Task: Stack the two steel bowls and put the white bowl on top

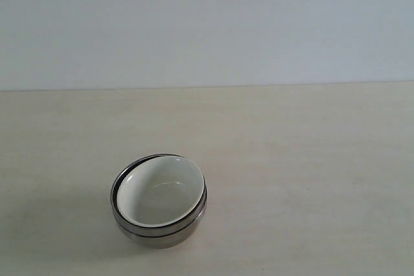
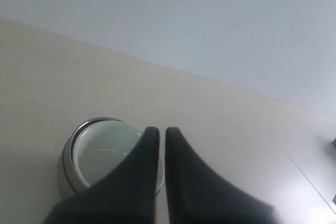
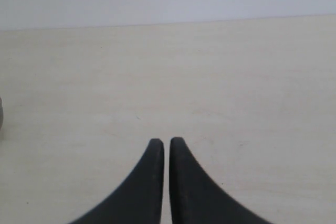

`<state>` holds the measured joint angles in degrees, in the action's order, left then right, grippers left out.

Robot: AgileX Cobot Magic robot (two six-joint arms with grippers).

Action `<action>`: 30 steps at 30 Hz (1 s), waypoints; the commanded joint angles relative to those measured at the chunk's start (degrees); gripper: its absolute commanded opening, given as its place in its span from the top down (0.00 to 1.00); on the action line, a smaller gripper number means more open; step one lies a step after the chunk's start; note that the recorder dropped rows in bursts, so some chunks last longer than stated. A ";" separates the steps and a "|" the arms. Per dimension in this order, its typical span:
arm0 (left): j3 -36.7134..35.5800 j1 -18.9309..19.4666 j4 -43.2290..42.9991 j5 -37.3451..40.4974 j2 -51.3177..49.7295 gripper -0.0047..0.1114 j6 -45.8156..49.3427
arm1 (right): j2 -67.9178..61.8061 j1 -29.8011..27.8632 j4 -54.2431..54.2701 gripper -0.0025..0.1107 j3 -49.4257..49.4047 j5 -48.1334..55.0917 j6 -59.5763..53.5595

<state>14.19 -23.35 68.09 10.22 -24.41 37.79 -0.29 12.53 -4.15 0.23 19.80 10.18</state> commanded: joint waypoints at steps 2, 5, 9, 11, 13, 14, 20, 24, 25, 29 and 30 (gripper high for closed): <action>-0.19 -0.37 0.25 0.06 2.73 0.93 0.58 | 0.29 -0.05 -0.44 0.98 -0.23 -0.22 -0.03; -0.19 -0.37 -0.07 0.06 2.72 0.93 0.58 | 0.29 -0.05 -0.44 0.98 -0.23 -0.22 -0.03; -0.19 1.93 0.03 0.46 6.73 0.93 0.58 | 0.29 -0.05 -0.44 0.98 -0.23 -0.22 -0.03; -0.19 6.08 0.03 0.36 10.09 0.93 0.70 | 0.29 -0.05 -0.44 0.98 -0.23 -0.22 -0.03; -0.19 9.88 -0.08 0.26 13.61 0.93 0.80 | 0.29 -0.05 -0.44 0.98 -0.23 -0.22 -0.03; -0.19 11.18 -0.08 0.26 14.99 0.93 0.80 | 0.29 -0.05 -0.44 0.98 -0.23 -0.22 -0.03; -0.24 16.55 -0.35 -0.18 23.74 0.93 2.61 | 0.29 -0.05 -0.44 0.98 -0.23 -0.22 -0.03; -0.24 19.24 -0.35 0.14 24.41 0.93 5.39 | 0.29 -0.05 -0.44 0.98 -0.23 -0.22 -0.03; -0.38 20.12 -0.35 0.14 24.41 0.93 5.91 | 0.29 -0.05 -0.44 0.98 -0.23 -0.22 -0.03; -1.81 25.03 -0.35 0.12 24.41 0.93 9.62 | 0.29 -0.05 -0.44 0.98 -0.23 -0.22 -0.03; -2.91 26.83 -0.35 0.12 24.41 0.93 11.88 | 0.29 -0.05 -0.44 0.98 -0.23 -0.22 -0.03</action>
<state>12.72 0.97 67.98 10.22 -0.15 46.27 -0.29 12.53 -4.15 0.23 19.80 10.18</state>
